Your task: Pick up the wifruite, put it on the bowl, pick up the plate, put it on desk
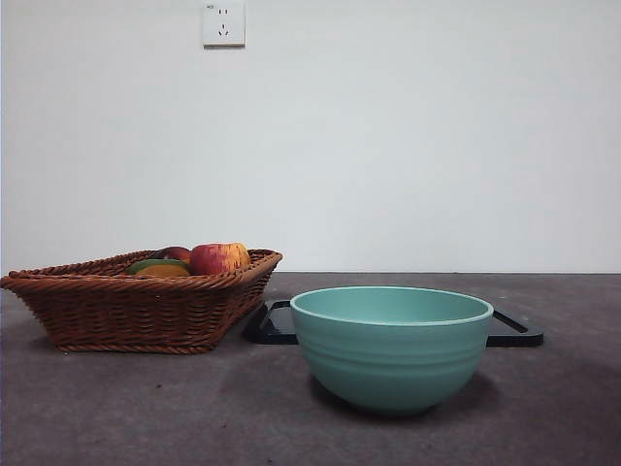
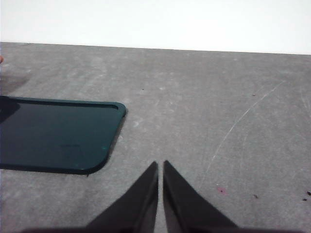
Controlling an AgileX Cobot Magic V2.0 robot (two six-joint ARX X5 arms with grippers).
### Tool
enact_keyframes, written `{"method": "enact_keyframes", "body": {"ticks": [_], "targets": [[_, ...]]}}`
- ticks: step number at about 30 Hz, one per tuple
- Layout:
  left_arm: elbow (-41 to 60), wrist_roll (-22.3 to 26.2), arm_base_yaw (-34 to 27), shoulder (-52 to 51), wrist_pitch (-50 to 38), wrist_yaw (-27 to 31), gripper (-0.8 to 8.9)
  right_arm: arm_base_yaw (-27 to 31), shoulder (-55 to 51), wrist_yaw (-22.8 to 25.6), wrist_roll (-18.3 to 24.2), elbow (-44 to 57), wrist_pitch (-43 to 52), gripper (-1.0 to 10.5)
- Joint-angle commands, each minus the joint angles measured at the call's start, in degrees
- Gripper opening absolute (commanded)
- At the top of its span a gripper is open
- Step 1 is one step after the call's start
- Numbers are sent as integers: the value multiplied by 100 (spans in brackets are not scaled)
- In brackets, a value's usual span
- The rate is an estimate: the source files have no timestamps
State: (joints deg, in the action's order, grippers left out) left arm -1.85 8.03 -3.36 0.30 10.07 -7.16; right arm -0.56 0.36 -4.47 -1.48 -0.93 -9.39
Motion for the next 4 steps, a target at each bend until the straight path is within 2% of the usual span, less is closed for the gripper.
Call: {"method": "enact_keyframes", "body": {"ticks": [1,4], "targets": [[116,-35,-15,-11,46,9,19,-7,-15,2,2,28,37,8],[116,-35,-15,-11,46,11,19,-7,-15,2,2,28,37,8]]}}
